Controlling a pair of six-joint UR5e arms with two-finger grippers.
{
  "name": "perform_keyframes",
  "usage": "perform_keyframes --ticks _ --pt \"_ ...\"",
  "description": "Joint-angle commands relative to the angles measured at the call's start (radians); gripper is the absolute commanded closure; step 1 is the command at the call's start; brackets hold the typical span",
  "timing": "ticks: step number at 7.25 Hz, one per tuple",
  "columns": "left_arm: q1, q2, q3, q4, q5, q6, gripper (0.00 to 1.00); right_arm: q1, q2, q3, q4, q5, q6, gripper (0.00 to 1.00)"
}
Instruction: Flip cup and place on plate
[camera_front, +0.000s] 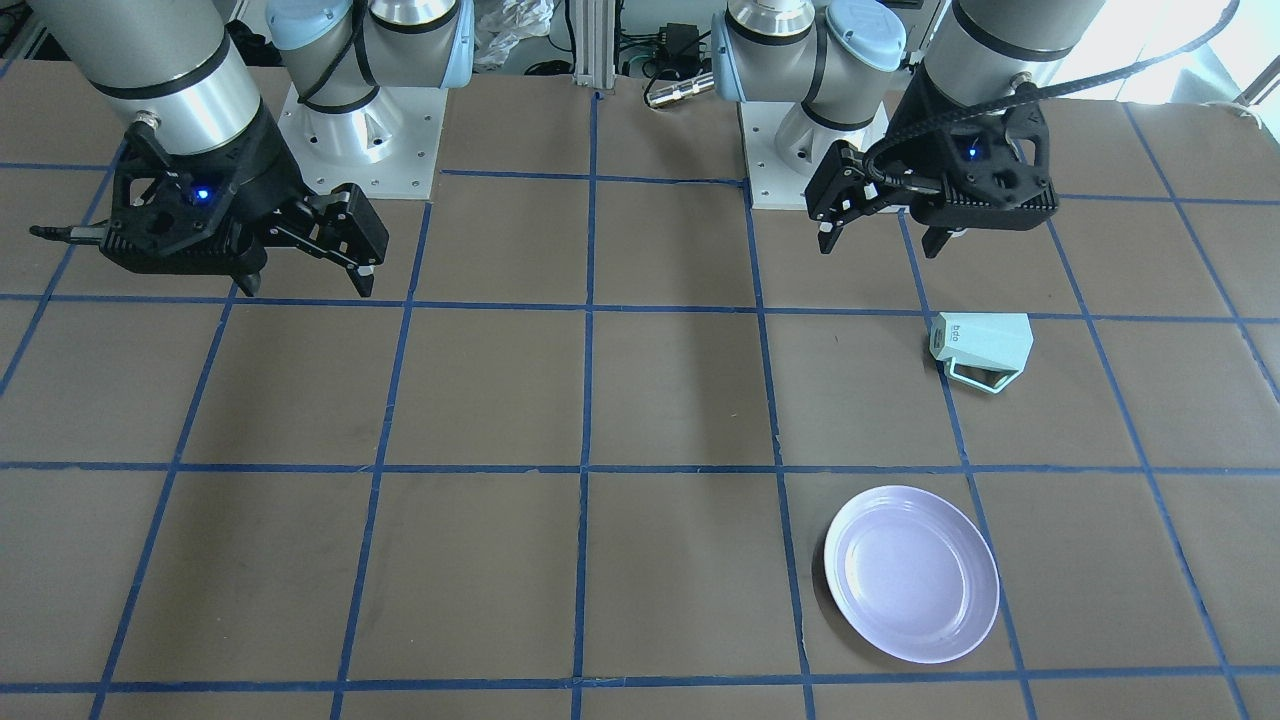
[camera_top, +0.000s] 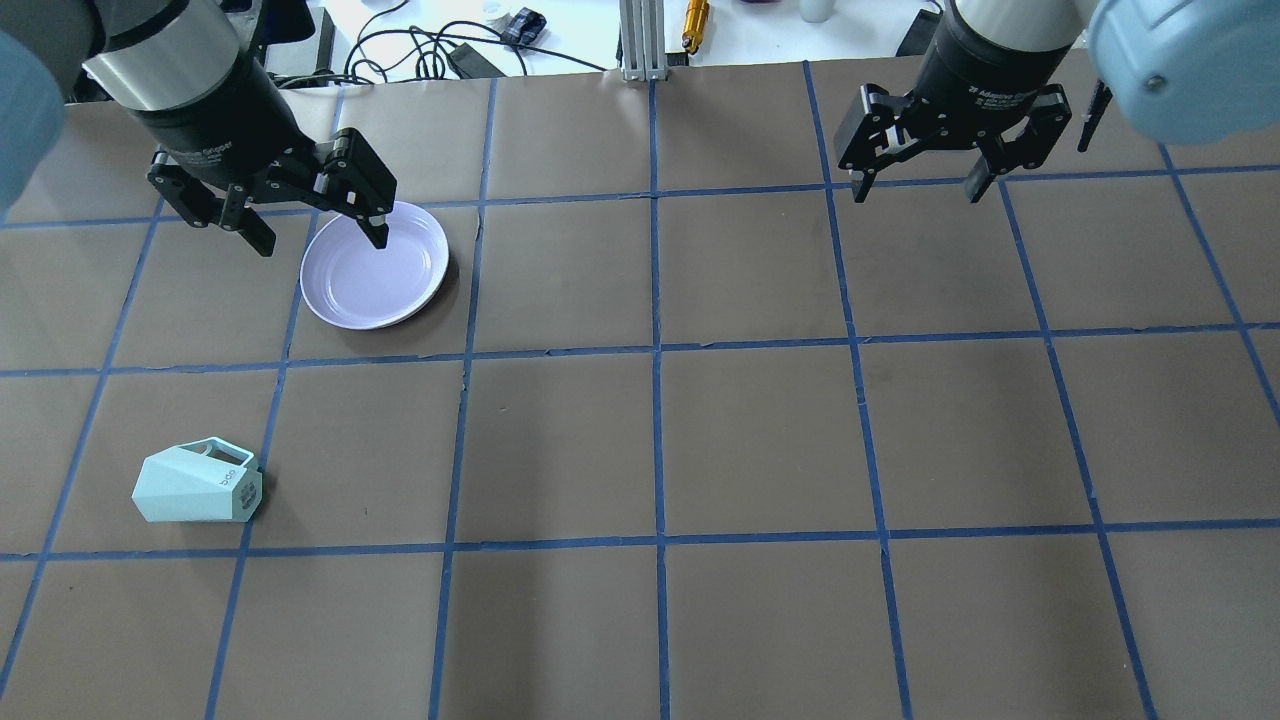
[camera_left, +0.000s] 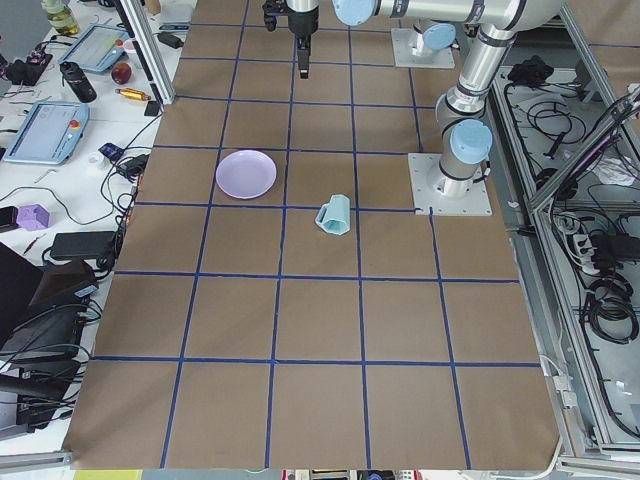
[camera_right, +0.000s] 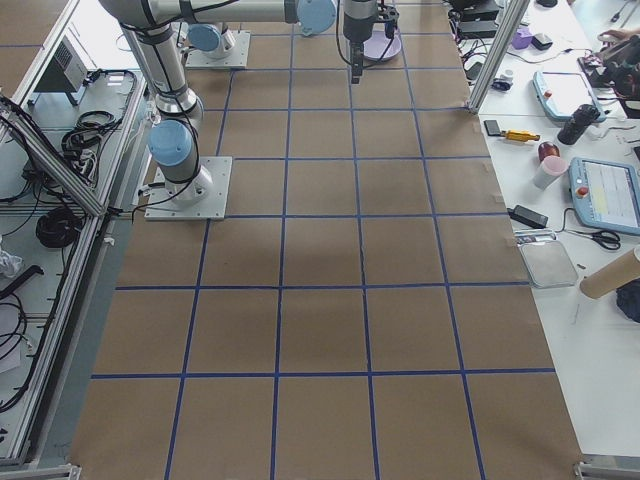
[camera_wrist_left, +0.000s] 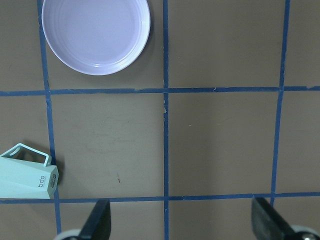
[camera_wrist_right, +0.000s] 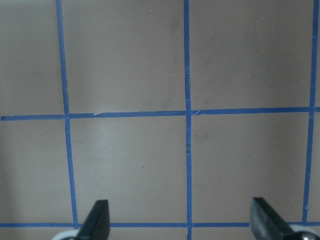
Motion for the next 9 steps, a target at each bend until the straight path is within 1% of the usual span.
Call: perform_keyframes --ticks 1,9 --pt "0.000 0.001 0.000 0.000 0.000 0.002 0.00 0.000 0.000 0.000 0.000 0.000 0.000 0.00" --pt "0.002 0.006 -0.006 -0.008 0.000 0.017 0.00 0.000 0.000 0.000 0.000 0.000 0.000 0.00"
